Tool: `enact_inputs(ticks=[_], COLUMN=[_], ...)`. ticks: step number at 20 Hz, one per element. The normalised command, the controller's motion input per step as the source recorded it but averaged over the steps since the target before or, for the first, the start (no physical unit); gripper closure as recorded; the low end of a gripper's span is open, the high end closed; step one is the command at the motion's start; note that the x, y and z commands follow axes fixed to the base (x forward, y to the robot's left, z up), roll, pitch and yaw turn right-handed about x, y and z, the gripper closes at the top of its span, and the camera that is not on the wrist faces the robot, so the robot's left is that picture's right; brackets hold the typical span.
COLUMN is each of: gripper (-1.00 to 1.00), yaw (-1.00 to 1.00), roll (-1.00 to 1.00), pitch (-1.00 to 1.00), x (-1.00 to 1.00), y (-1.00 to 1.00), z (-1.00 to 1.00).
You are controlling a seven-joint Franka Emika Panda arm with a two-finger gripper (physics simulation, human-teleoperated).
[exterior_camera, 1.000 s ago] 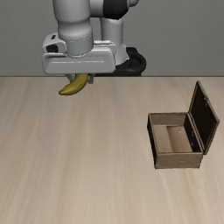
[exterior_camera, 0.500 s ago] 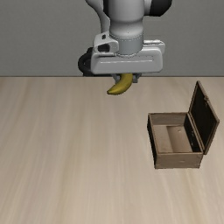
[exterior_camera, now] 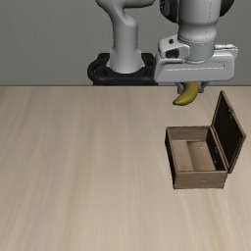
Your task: Pick up the banana and place it in the box
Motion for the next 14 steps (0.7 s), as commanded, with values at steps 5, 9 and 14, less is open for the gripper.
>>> enact_inputs(ticks=[5,9,14], gripper=[1.00,-1.00,-1.00], yaw=[0.00,0.00,0.00], roll=[0.00,0.00,0.00], pitch=[0.00,0.00,0.00], x=[-0.20,0.00,0.00], y=[0.80,0.00,0.00], z=[0.00,0.00,0.00])
